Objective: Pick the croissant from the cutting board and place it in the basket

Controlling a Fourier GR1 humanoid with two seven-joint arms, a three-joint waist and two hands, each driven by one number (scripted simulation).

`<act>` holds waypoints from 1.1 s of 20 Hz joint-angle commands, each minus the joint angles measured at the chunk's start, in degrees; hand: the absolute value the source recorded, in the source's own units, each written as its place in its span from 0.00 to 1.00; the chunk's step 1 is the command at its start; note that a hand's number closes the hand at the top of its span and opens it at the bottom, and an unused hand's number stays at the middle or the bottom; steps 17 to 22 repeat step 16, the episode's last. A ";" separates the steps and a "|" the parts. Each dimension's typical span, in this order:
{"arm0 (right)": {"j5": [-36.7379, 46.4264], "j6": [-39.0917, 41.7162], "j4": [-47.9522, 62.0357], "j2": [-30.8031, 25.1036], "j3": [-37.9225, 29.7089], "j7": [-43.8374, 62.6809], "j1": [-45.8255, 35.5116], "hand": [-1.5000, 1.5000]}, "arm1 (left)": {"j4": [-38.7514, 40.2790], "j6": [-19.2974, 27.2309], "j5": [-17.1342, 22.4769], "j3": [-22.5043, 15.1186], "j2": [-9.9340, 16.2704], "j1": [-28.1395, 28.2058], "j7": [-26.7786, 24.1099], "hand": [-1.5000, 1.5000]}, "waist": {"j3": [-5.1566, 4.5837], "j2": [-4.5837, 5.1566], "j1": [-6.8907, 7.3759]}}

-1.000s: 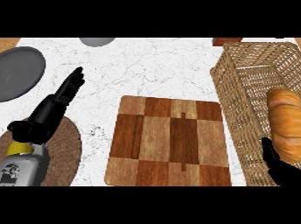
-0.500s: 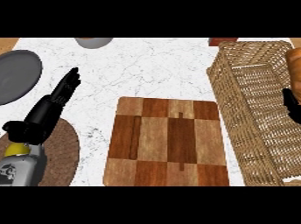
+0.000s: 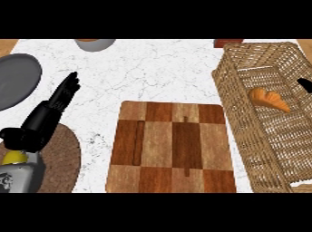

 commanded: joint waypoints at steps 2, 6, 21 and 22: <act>2.13 6.77 7.58 1.84 -3.82 -4.99 -3.84 0.00 | -6.78 0.91 -1.04 -1.98 -1.90 3.97 2.81 0.50 | -0.06 -0.21 -0.26; 1.74 9.29 8.06 4.06 -6.35 -4.60 -8.05 0.00 | 0.91 0.12 -0.78 -0.04 -1.39 -1.11 -0.19 0.50 | -0.08 -0.17 -0.55; -13.04 20.24 12.86 1.10 -17.80 4.72 -6.88 0.00 | 2.41 1.40 -2.00 -0.26 -2.80 0.23 -1.32 0.50 | -0.09 -0.19 -1.01; -13.04 20.24 12.86 1.10 -17.80 4.72 -6.88 0.00 | 2.41 1.40 -2.00 -0.26 -2.80 0.23 -1.32 0.50 | -0.09 -0.19 -1.01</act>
